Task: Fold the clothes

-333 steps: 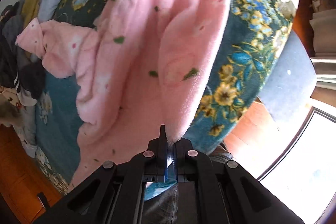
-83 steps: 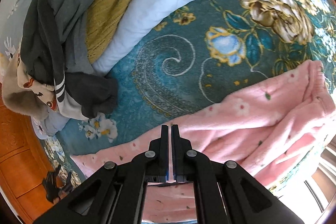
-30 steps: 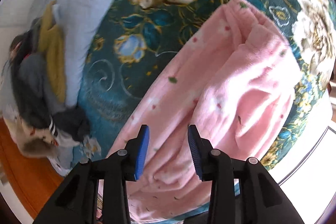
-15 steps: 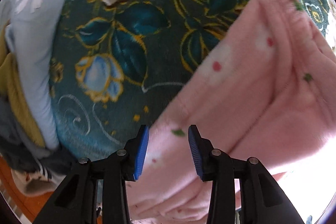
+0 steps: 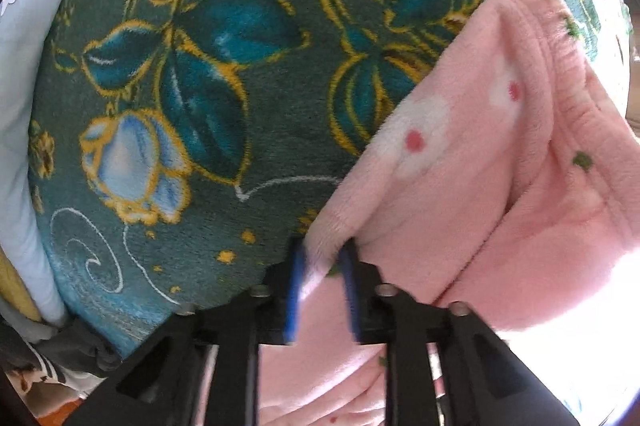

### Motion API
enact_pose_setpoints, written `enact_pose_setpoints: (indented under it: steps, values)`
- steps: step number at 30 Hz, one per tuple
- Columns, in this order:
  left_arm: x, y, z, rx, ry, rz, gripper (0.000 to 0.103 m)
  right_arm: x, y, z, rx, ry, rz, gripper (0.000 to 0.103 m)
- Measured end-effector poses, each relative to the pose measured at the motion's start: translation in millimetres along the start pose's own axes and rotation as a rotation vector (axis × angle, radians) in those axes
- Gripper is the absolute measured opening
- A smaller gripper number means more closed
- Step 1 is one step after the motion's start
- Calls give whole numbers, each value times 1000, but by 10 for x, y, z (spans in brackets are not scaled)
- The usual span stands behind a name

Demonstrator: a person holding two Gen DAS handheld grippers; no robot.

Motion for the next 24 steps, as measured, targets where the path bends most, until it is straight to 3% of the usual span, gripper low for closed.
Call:
enact_pose_setpoints:
  steps: [5, 10, 17, 21, 24]
  values:
    - [-124, 30, -46, 31, -44, 11, 11, 165, 101, -56, 7, -62, 9, 6]
    - [1, -88, -260, 59, 73, 24, 8, 137, 137, -256, 63, -145, -27, 5]
    - [398, -499, -526, 140, 139, 16, 8, -658, -189, -749, 173, -259, -163, 3]
    - [502, -639, -397, 135, 100, 18, 8, -1174, -325, -879, 207, -265, -279, 3]
    - [514, -660, -307, 111, 110, -10, 8, -1327, -408, -813, 205, -218, -310, 3]
Point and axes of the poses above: each gripper's, at about its wrist camera, not at the fingertips, and z roughly the way its jaws point, x to its right, y to its underside, the point moved 9 cm from there along z, roughly the way its jaws point, and after that the axes turned 12 degrees about x, right-handed, at the moved point
